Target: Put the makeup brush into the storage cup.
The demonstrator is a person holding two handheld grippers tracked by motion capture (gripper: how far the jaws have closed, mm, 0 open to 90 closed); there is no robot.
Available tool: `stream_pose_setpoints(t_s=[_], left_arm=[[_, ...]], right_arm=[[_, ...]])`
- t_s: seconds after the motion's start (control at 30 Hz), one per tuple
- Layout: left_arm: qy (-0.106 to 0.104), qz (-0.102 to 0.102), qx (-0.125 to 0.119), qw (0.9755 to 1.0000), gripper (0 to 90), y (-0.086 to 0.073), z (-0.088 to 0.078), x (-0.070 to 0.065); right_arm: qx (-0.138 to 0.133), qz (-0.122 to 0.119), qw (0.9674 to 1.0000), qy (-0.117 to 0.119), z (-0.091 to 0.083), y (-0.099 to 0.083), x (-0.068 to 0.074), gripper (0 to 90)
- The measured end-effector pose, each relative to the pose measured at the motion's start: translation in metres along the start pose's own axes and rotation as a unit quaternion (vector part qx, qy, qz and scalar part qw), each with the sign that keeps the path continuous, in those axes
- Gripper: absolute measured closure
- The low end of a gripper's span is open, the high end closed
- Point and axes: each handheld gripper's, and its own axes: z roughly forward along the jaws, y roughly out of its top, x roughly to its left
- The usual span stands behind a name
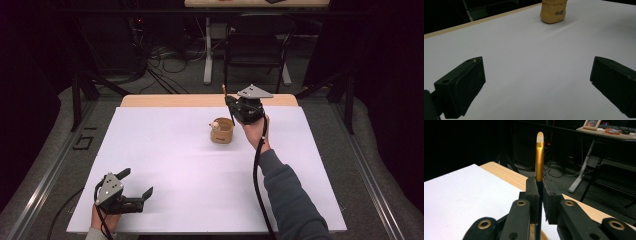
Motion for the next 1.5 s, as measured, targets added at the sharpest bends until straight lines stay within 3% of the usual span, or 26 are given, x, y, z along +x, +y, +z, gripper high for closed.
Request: stream_pose_setpoints(t_s=[0.33,0.97,1.5], left_arm=[[-0.002,0.000,-0.001,1.0000,0.0,0.000,0.000,0.000],[-0.001,0.000,0.000,1.0000,0.0,0.000,0.000,0.000],[-0.003,-0.001,0.000,1.0000,0.0,0.000,0.000,0.000]], right_arm=[[-0.002,-0.001,1.0000,-0.009,0.015,0.002,0.003,84.0],[0.017,-0.015,0.9997,0.007,0.037,-0.005,0.013,84.0],[0.029,-0.023,0.9992,0.015,0.045,-0.009,0.014,84.0]])
